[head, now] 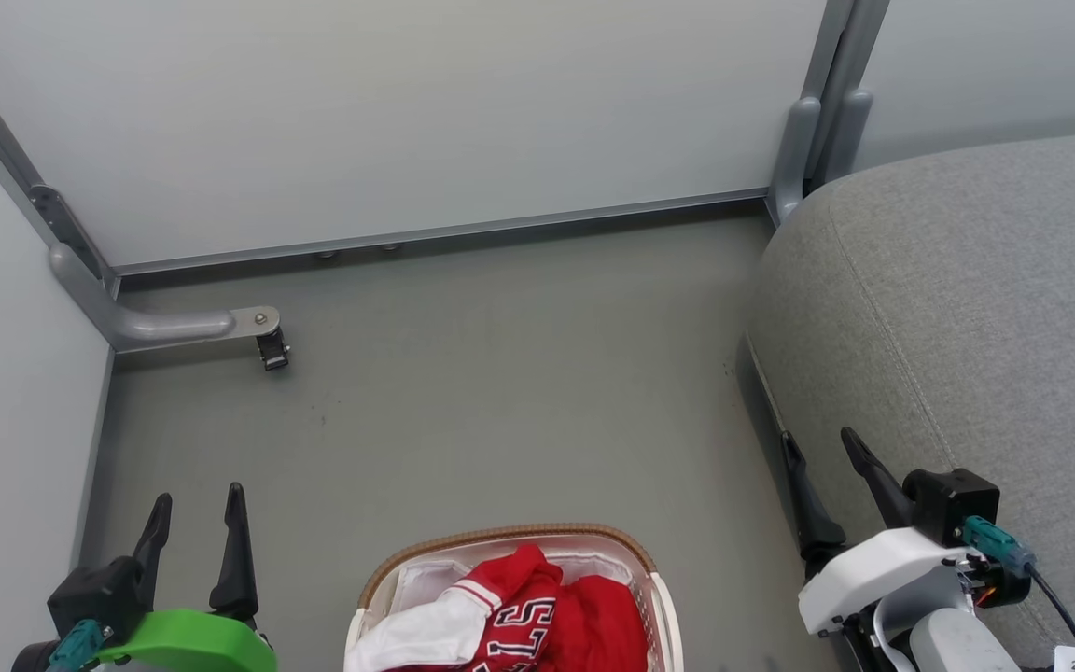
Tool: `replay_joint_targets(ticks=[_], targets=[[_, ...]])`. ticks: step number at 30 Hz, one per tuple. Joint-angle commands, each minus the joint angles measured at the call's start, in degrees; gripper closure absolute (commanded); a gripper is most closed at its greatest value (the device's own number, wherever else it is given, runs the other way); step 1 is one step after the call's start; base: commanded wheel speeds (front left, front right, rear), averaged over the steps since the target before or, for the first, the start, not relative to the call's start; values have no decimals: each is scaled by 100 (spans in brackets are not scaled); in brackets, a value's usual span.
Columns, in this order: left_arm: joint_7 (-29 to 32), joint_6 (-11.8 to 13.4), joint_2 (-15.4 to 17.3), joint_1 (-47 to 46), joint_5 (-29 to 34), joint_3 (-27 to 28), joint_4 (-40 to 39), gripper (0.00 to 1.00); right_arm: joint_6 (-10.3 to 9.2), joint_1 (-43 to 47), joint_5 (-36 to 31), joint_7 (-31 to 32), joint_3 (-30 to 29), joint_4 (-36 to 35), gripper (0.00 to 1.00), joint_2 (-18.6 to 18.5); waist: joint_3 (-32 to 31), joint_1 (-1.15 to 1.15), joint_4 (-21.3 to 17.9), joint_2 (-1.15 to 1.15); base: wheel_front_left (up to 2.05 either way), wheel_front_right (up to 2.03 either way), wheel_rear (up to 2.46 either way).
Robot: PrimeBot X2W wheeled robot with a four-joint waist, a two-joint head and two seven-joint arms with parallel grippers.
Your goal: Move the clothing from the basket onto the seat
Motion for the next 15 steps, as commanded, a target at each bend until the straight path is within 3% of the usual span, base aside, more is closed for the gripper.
replay_joint_targets(ticks=[1, 8, 15], targets=[[-53, -14, 26, 38, 74, 48, 0, 0, 2, -62, -133, -67, 17, 5, 0, -28, 6, 0, -1, 0, 0, 0, 0], [-126, -15, 51, 101, 264, -31, 82, 0, 2, -66, -408, -133, 77, -23, 0, -30, 159, 0, -53, 0, 0, 0, 0], [-202, -16, 234, -273, 217, -474, 153, 0, 1, -336, -711, -207, 152, -170, 0, -32, 915, 0, -127, 0, 0, 0, 0]])
